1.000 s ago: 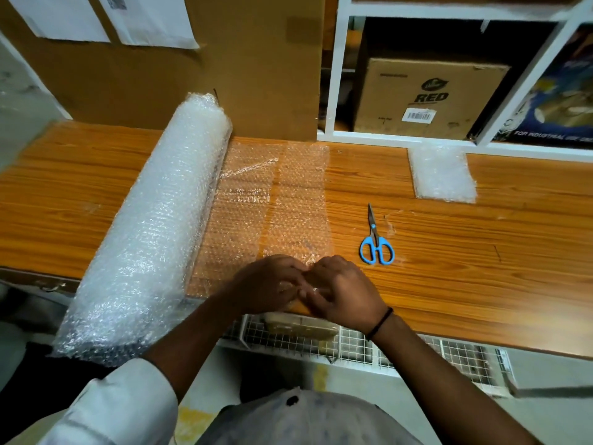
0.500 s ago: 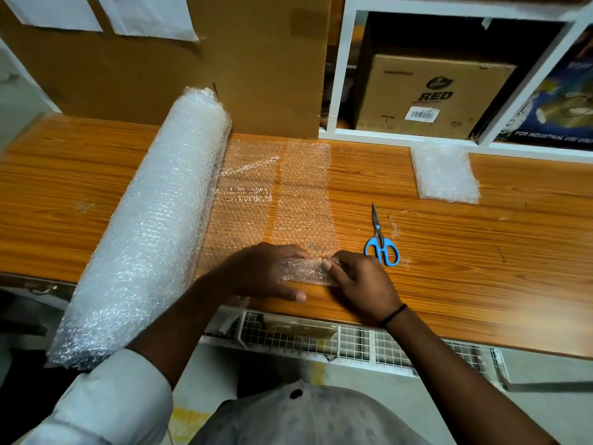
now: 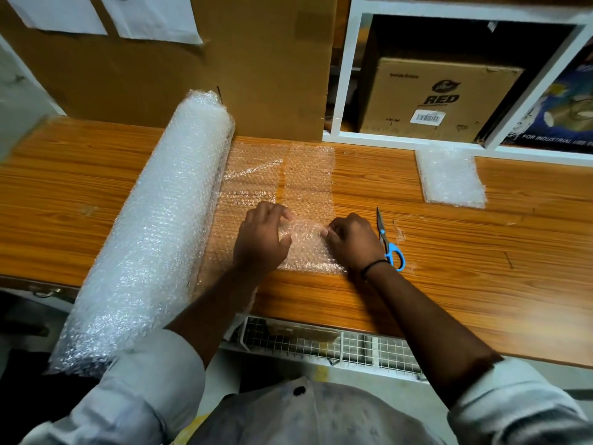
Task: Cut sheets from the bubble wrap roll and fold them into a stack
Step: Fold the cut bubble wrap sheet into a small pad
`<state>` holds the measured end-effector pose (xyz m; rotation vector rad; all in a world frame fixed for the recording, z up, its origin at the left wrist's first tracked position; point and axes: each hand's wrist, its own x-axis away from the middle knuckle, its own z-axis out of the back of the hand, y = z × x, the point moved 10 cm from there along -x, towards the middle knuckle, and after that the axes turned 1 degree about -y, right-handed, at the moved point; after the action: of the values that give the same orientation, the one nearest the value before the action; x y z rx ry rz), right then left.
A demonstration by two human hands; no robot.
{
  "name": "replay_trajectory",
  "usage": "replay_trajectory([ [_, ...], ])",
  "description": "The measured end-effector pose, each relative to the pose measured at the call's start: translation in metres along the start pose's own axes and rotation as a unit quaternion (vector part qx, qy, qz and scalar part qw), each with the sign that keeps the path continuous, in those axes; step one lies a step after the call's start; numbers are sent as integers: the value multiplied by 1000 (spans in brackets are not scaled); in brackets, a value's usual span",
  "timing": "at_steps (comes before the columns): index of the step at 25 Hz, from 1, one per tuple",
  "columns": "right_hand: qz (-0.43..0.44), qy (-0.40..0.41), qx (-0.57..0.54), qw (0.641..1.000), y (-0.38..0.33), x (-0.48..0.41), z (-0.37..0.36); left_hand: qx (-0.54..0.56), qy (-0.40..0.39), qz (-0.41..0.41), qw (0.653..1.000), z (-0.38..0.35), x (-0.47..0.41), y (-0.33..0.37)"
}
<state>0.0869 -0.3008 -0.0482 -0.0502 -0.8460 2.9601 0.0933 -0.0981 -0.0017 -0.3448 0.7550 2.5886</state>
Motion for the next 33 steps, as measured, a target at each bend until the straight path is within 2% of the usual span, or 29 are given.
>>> replay_trajectory([
  [2, -2, 51, 25, 998, -3, 7, 9, -13, -17, -38, 999, -10, 9, 4],
  [5, 135, 126, 80, 980, -38, 35, 18, -76, -124, -36, 989, -43, 22, -8],
  [7, 191, 88, 102, 972, -50, 50, 0, -125, -186, -36, 974, -63, 30, -15],
  [9, 196, 38, 121, 972, -47, 58, -22, -142, -220, -23, 965, -71, 32, -17],
  [12, 181, 34, 117, 976, -39, 62, -26, -123, -198, -34, 972, -63, 32, -10],
  [14, 177, 49, 94, 978, -37, 65, -18, -77, -132, -90, 984, -45, 33, 3],
  [16, 178, 59, 86, 978, -36, 70, -11, -55, -102, -144, 983, -34, 37, 11],
  [21, 192, 30, 101, 976, -38, 83, -17, -36, -114, -184, 976, -35, 46, 13],
  [27, 200, 4, 146, 969, -47, 95, -13, 54, -150, -148, 976, -19, 48, 28],
  [29, 192, -11, 116, 975, -49, 101, -5, 62, -177, -140, 972, -12, 49, 33],
  [33, 148, -58, -24, 987, -48, 103, 13, 98, -227, -154, 957, 3, 42, 39],
])
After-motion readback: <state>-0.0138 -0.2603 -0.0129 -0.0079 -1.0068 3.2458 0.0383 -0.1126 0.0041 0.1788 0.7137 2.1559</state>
